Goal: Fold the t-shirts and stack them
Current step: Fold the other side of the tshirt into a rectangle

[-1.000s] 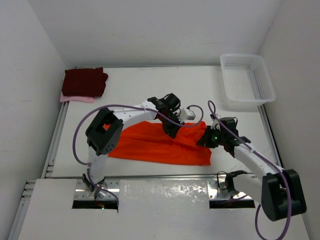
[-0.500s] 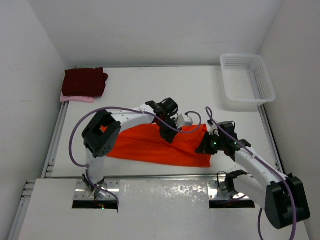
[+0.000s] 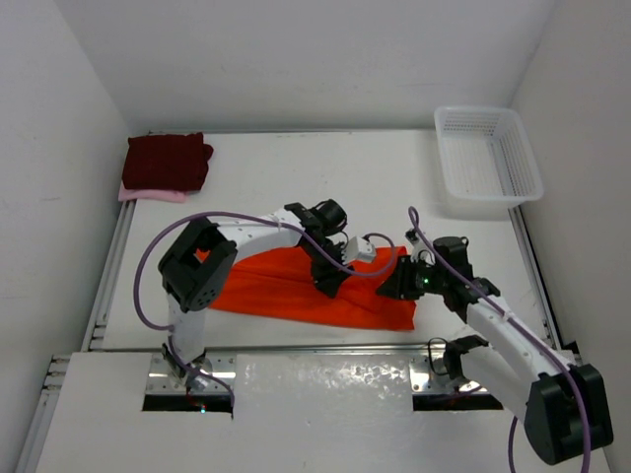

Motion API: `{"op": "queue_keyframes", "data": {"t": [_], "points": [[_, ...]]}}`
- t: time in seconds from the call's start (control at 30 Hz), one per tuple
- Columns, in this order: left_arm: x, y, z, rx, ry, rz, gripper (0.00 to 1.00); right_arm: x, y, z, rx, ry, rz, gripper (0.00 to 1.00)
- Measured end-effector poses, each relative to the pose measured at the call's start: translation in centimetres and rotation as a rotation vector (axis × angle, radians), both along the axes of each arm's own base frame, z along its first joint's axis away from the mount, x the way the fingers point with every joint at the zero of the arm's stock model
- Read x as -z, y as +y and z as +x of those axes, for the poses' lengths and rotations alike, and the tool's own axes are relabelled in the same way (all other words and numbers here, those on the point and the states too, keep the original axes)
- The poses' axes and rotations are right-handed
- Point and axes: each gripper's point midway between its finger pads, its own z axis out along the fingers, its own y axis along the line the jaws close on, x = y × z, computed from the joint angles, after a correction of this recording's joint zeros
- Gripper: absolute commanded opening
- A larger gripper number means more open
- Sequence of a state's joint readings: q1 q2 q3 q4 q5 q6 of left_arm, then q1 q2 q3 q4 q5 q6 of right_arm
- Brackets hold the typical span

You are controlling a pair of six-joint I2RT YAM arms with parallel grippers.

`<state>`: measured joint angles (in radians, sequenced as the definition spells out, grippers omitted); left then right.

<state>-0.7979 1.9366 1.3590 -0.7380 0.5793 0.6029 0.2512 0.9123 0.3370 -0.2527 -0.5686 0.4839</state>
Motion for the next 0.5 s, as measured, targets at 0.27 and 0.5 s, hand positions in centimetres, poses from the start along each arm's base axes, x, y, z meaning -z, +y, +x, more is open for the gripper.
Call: {"op": "queue_keyframes", "data": {"t": [0.27, 0.5], "points": [[-2.3, 1.1, -3.8, 0.217, 0.068, -0.084, 0.52, -1.8, 1.2, 3.9, 0.084, -0.075, 0.084, 0.07], [-1.8, 3.8, -7.2, 0.325, 0.16, -0.048, 0.54, 1.9, 0.9, 4.2, 0.122, 0.034, 0.03, 0.06]]}}
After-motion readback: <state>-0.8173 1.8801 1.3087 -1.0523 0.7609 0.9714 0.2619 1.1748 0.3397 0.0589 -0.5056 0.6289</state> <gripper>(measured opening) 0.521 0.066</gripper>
